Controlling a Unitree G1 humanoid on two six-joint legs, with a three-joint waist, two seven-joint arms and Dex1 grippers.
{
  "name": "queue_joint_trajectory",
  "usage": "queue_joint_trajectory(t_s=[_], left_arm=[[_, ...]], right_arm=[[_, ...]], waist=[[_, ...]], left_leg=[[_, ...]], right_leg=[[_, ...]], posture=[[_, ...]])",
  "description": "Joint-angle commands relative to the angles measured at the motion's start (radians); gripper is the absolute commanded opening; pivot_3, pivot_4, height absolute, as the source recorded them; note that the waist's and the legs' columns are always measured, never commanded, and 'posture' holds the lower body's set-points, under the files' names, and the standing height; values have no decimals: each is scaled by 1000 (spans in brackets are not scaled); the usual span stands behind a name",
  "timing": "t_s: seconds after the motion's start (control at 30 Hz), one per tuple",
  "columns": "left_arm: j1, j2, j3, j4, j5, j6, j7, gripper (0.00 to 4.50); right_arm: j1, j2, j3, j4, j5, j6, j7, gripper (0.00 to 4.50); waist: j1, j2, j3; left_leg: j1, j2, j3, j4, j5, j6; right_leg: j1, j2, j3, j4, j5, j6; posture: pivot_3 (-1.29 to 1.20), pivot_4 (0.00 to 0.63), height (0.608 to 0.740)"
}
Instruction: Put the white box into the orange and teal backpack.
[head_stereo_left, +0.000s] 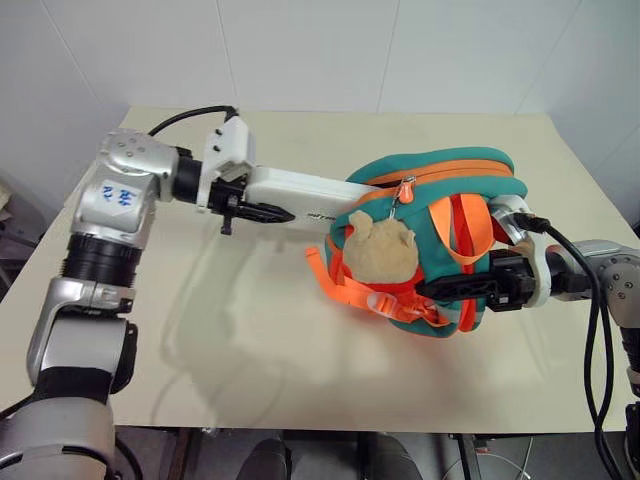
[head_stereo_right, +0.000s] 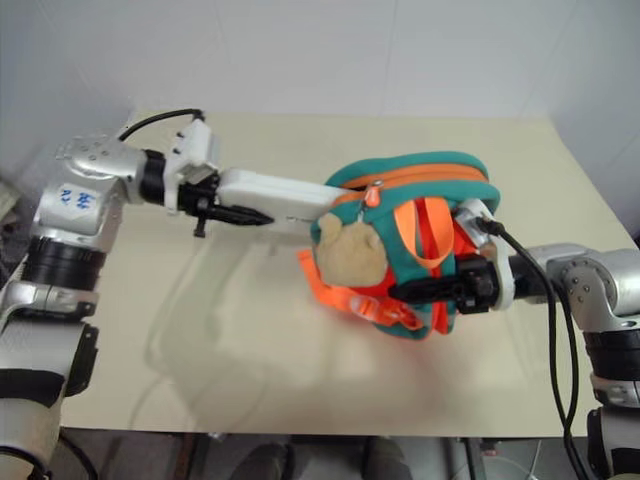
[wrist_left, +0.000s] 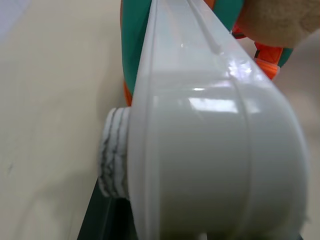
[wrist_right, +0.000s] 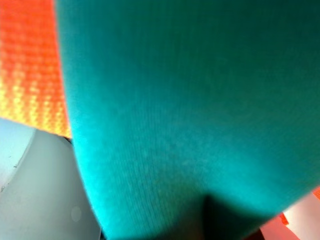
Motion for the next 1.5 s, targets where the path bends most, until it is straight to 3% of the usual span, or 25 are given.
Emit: queue_joint_trajectory(t_s=[0.03,0.3,0.47,0.6,0.83,1.1,1.3,1.5], left_arm=[[-84,-88,-33,56,31,-8,2,1248],[-168,-328,-86,185,87,-12,24,1248],[-177,-401,-76,241,108,-45,45,1248],[-159,-359,-46,210,91,-6,21,2507],[-87,-175,46,48,-38,68,-182,4482],[-23,22,98,-12,-80,93,-197,4482],[46,69,153,-170,-178,179,-164,4482],[120,49,208,-406,-325,352,-68,4482]], right_arm=[[-2,15,-15,-30,28,9,-13,647],[5,53,-28,-66,63,22,-60,647],[20,73,-46,-101,96,39,-103,647],[43,65,-69,-114,117,45,-124,628],[37,75,-58,-94,112,32,-132,628],[-4,94,-10,-44,79,4,-110,628],[-11,95,2,-34,68,-3,-99,628],[-6,99,9,-29,61,-8,-104,628]], waist=[[0,0,0],[-4,0,0],[-2,0,0],[-3,0,0],[-25,0,0],[-23,0,0],[-23,0,0],[-25,0,0]], left_leg=[[0,0,0,0,0,0],[-6,0,0,5,0,0],[-6,0,0,6,0,0],[-7,0,0,6,0,1],[-7,0,0,6,0,1],[-6,0,0,8,-1,1],[-7,0,0,9,-1,1],[-6,0,0,9,-1,2]], right_leg=[[0,0,0,0,0,0],[-4,0,0,0,1,1],[-4,0,0,0,1,1],[-4,0,0,1,1,2],[-5,0,0,1,1,1],[-4,0,0,3,1,2],[-4,0,0,4,1,2],[-4,0,1,5,1,2]], posture=[[0,150,740],[0,150,740],[0,150,740],[0,150,740],[0,150,740],[0,150,740],[0,150,740],[0,150,740]])
